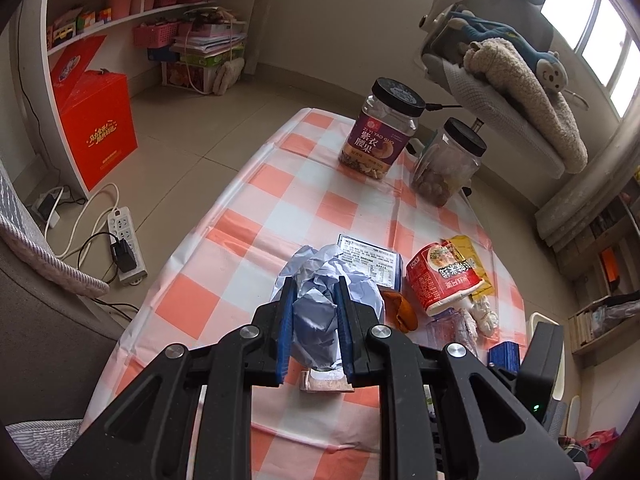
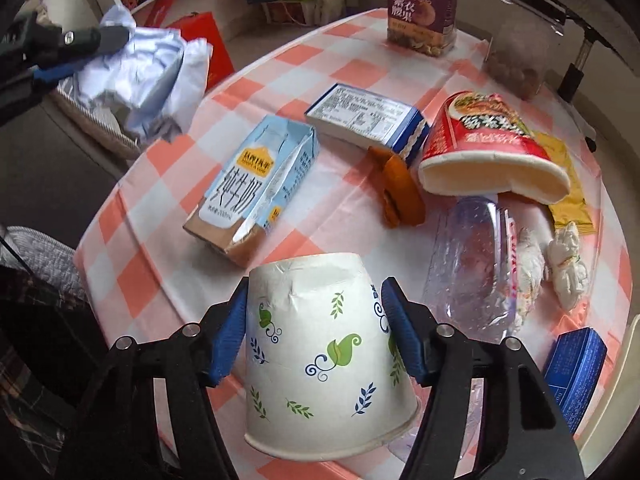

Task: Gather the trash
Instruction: 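Carry the cup into the white bin and open the right gripper while the left carries the paper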

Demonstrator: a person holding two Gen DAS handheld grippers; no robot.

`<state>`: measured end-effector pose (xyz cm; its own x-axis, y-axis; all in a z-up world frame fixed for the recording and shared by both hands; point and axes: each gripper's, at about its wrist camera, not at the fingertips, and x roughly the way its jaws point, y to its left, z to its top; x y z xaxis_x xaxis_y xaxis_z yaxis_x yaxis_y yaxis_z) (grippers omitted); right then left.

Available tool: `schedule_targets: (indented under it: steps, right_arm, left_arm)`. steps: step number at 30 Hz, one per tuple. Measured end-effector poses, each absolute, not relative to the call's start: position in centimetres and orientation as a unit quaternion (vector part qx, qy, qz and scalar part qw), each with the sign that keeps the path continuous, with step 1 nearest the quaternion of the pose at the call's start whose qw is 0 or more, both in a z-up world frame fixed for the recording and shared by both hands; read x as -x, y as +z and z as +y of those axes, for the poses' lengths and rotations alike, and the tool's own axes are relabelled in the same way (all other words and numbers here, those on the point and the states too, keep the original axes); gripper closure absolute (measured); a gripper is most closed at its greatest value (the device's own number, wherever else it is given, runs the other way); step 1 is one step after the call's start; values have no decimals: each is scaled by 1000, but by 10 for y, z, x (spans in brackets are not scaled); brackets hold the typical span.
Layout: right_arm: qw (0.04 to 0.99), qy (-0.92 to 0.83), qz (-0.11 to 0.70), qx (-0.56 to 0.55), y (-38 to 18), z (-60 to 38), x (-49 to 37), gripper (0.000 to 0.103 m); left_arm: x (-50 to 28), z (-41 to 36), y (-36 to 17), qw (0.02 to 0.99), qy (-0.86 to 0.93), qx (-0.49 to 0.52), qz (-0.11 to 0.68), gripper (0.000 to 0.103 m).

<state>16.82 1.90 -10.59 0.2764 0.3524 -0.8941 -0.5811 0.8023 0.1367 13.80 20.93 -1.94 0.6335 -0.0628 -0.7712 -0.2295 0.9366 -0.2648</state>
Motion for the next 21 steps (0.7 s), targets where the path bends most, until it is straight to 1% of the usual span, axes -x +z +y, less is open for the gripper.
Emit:
schedule_targets:
  steps: [6, 12, 21]
  right_arm:
    - [845, 269, 459, 45, -64, -3, -182, 41]
    - [887, 224, 404, 11, -34, -35, -188, 41]
    - [912, 170, 373, -23, -13, -89, -190, 40]
  left_arm:
    - [-141, 197, -19, 891, 36, 165, 421, 83]
    - [-145, 171, -14, 902, 22, 149, 404, 83]
    - [-147, 117, 0, 924, -19, 134, 359, 83]
